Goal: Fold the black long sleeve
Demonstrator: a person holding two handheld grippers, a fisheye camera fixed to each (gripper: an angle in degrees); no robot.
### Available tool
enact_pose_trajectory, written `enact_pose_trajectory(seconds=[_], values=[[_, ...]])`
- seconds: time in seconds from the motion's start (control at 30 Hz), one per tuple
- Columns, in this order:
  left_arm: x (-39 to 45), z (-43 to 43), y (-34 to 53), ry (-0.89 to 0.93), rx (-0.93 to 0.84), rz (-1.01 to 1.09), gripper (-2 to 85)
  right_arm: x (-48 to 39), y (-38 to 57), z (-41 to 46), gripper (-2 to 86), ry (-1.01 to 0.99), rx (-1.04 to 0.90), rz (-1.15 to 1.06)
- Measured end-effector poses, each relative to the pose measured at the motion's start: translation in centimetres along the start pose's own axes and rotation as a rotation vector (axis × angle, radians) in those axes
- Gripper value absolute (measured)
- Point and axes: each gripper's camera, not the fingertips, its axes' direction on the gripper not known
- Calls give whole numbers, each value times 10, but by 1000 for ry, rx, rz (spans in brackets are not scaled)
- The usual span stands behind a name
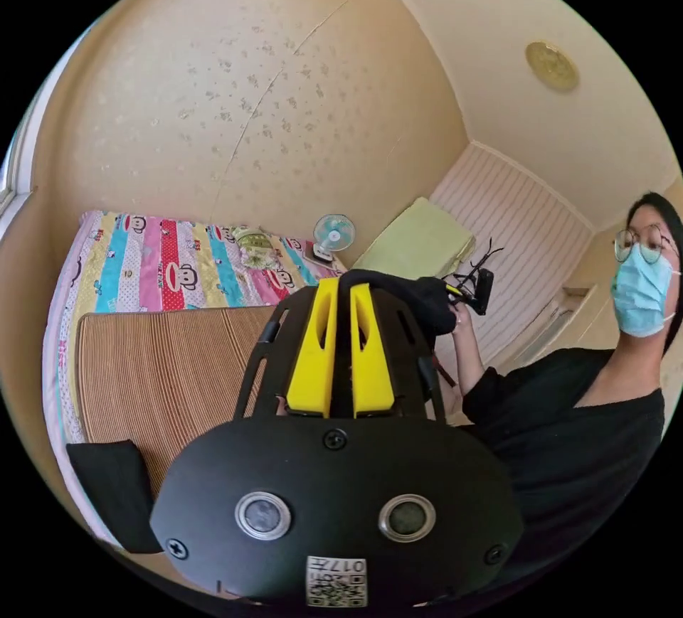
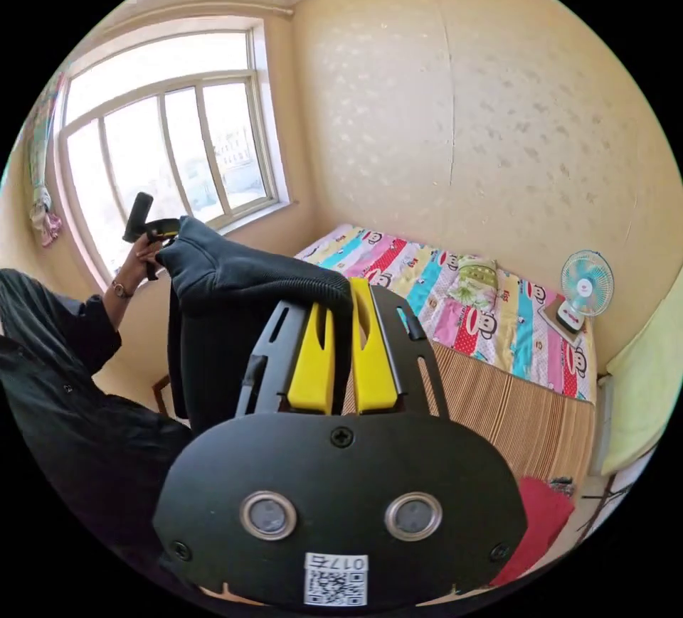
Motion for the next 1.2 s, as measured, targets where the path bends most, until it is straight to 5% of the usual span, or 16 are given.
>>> enact_pose_trajectory(seconds=[0.2,0.33,0.57,0.9,1.03,1.2], values=[[-222,99,-46,-303,-192,-381,75,126,-18,220,79,226,-393,396],[-289,114,31,-370,-347,-505,96,147,54,254,78,73,-437,503],[-362,114,167,-499,-628,-694,110,165,241,302,87,18,-855,680],[-388,117,180,-315,-796,-614,102,221,241,341,97,26,-822,603],[-390,97,173,-341,-802,-577,45,231,265,382,74,109,-1094,494],[-380,62,190,-313,-892,-595,41,227,298,346,40,154,-1125,371]])
